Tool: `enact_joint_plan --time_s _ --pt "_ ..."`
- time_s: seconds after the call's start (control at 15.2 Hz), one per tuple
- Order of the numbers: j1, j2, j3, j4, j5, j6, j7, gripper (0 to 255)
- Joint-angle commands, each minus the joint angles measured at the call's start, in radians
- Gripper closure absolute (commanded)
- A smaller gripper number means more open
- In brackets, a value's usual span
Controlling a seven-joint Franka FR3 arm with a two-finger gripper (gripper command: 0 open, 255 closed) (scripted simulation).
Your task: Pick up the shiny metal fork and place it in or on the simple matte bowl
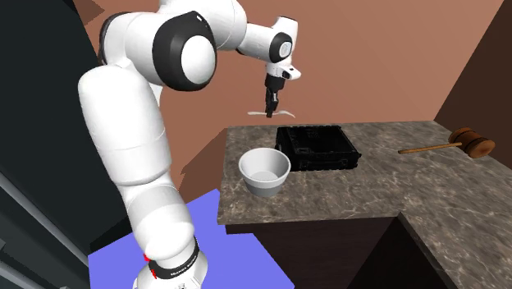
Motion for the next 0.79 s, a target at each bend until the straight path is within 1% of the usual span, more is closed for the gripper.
enact_joint_plan --time_s 0.0,0.4,0.73 --pt "-0.018 -0.08 -0.012 -0.095 0.025 0.016 -0.04 255" --pt "-0.051 -0.299 -0.068 -0.336 0.074 0.031 -0.157 255" --pt "-0.071 -0.472 -0.129 -0.506 0.084 0.018 -0.249 255"
